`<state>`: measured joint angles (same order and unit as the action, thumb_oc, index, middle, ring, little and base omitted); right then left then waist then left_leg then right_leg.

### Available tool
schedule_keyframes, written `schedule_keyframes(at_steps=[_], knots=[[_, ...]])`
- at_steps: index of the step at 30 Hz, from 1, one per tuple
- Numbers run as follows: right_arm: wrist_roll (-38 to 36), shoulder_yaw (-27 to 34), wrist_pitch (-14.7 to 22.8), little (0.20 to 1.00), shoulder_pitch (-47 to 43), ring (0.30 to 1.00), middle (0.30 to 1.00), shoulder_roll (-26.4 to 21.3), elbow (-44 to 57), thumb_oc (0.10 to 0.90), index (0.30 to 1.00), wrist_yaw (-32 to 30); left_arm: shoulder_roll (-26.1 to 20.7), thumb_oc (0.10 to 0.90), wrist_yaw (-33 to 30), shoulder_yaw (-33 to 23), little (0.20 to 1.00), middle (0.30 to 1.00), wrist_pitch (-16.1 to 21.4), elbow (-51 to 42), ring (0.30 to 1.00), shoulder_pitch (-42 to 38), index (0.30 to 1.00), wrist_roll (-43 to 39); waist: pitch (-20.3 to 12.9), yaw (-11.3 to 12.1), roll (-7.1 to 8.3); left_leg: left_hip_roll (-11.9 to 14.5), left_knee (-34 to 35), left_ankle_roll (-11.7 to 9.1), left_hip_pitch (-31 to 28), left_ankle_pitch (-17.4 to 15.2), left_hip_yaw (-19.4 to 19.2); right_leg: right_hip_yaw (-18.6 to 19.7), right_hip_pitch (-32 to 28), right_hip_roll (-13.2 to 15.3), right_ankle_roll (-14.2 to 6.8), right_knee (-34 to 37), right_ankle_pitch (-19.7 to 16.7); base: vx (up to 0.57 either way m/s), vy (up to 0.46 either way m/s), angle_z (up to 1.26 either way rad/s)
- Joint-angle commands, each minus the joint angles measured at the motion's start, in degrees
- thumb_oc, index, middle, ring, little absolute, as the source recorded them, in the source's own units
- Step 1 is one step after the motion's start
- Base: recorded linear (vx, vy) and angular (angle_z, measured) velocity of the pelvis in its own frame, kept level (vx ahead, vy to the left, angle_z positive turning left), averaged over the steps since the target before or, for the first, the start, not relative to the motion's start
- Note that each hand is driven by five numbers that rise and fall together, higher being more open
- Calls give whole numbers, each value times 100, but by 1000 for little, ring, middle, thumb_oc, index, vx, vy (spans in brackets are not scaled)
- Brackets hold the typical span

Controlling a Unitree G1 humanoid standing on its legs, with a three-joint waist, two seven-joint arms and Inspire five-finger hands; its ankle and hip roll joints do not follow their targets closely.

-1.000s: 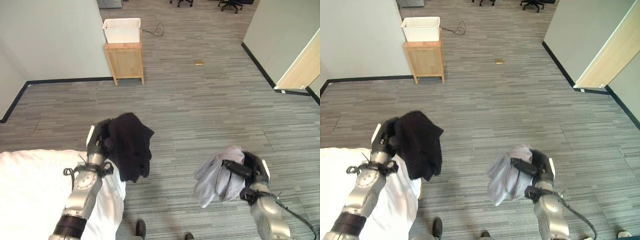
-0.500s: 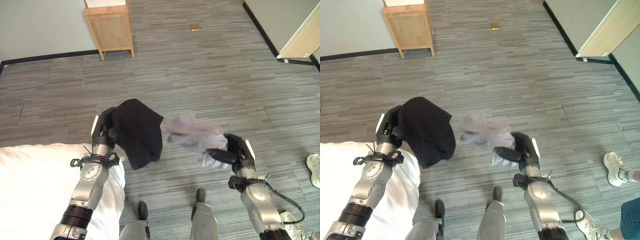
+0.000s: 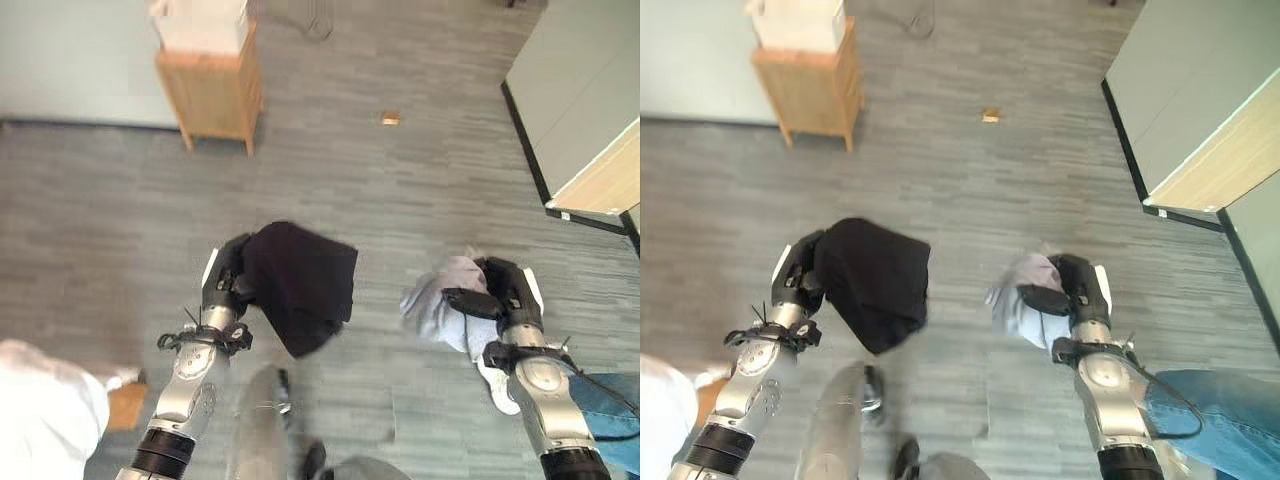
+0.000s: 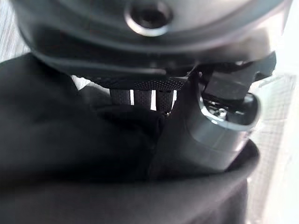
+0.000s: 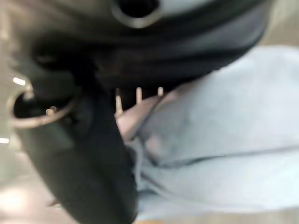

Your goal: Pick up bed clothes into laundry basket.

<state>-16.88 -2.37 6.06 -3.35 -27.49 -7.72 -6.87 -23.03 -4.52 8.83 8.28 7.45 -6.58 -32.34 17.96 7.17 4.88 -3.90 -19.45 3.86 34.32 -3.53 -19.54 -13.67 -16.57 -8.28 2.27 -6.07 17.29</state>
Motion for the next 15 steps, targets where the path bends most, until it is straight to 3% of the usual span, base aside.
schedule_keyframes(at_steps=[1, 3, 4, 5, 7, 8, 9, 10, 11, 12, 13, 14, 15], knots=[[-97, 83, 593, 300, -814, 300, 300, -263, 402, 400, 300, 85, 24, 400, 59, -470, 300, 300, 698, -421, 300, -978, 300, -143, -541, 120, -249, 677, 1622, -836, -1726, 1167, 1126, 450, 318, 1001, -639, 188, -314, 762, -81, -28], [-89, -33, 559, 300, -943, 300, 300, -200, 427, 400, 300, 106, -11, 400, 54, -504, 300, 300, 692, -426, 300, -943, 300, -151, -615, 127, -214, 667, 1572, -814, -1713, 1185, 921, 460, 212, 1009, -639, 164, -217, 562, -16, -23], [-118, -239, 517, 300, -1140, 300, 300, -32, 403, 400, 300, 221, -122, 400, 92, -554, 300, 300, 703, -526, 300, -864, 300, -131, -802, 214, -173, 641, 1454, -605, -1852, 1113, 796, 448, 110, 1051, -717, 31, -66, 631, 70, 27], [-23, -423, 535, 300, -1326, 300, 300, 72, 342, 400, 300, 260, -155, 400, 95, -584, 300, 300, 719, -606, 300, -768, 300, -101, -864, 323, -34, 556, 1205, -480, -1800, 916, 844, 425, 135, 1206, -826, -425, -23, 620, 74, 4], [-22, -432, 539, 300, -1336, 300, 300, 75, 334, 400, 300, 259, -158, 400, 95, -592, 300, 300, 716, -611, 300, -764, 300, -101, -890, 335, -45, 584, 1192, -478, -1762, 917, 833, 449, 183, 1190, -823, -441, -32, 328, 108, -69], [-89, -562, 505, 300, -1297, 300, 300, 389, 309, 400, 300, 312, -273, 400, 107, -594, 300, 300, 713, -653, 300, -749, 300, -135, -757, 427, 89, 414, 890, -92, -2169, 319, 840, 652, 1065, 1548, -1613, -3233, -1662, 589, 202, -70], [-144, -513, 503, 300, -1145, 300, 300, 474, 316, 400, 300, 363, -239, 400, 187, -557, 300, 300, 730, -660, 300, -737, 300, -273, -590, 217, 10, 438, 881, -62, -2486, 239, 945, 795, 1536, 1332, -1623, -3947, -1871, 718, 227, 1], [-72, -520, 490, 300, -1069, 300, 300, 514, 351, 400, 300, 404, -190, 400, 192, -468, 300, 300, 782, -670, 300, -785, 300, -313, -447, 66, -90, 482, 930, -38, -2690, 195, 1079, 942, 1961, 1240, -1535, -4131, -1877, 286, 60, 23], [-71, -519, 488, 300, -1070, 300, 300, 511, 354, 400, 300, 404, -187, 400, 193, -468, 300, 300, 784, -667, 300, -789, 300, -313, -454, 73, -110, 505, 940, -43, -2681, 210, 1079, 941, 1975, 1218, -1528, -4119, -1900, 431, 30, 86], [-129, -430, 499, 300, -798, 300, 300, 511, 405, 400, 300, 459, -85, 400, 395, -328, 300, 300, 760, -679, 300, -835, 300, -461, -374, -214, -231, 536, 1115, -71, -2981, 181, 1289, 1101, 2591, 1339, -1339, -3901, -1702, 486, -29, 66], [-171, -306, 446, 300, -610, 300, 300, 479, 460, 400, 300, 528, -39, 400, 550, -234, 300, 300, 705, -680, 300, -850, 300, -571, -394, -377, -235, 528, 1233, -110, -3179, 130, 1455, 1257, 2687, 1368, -1249, -3408, -1543, 492, -29, 100], [-171, -302, 442, 300, -602, 300, 300, 477, 468, 400, 300, 529, -36, 400, 553, -232, 300, 300, 706, -678, 300, -850, 300, -573, -401, -383, -256, 547, 1250, -115, -3180, 147, 1469, 1237, 2673, 1350, -1242, -3371, -1570, 476, -127, 114], [-272, -74, 478, 300, -333, 300, 300, 435, 598, 400, 300, 511, 91, 400, 783, 31, 300, 300, 630, -535, 300, -1030, 300, -764, -446, -584, -146, 445, 1259, -232, -3305, 44, 1682, 1531, 2569, 1323, -1164, -2062, -1353, 404, -154, 145]])
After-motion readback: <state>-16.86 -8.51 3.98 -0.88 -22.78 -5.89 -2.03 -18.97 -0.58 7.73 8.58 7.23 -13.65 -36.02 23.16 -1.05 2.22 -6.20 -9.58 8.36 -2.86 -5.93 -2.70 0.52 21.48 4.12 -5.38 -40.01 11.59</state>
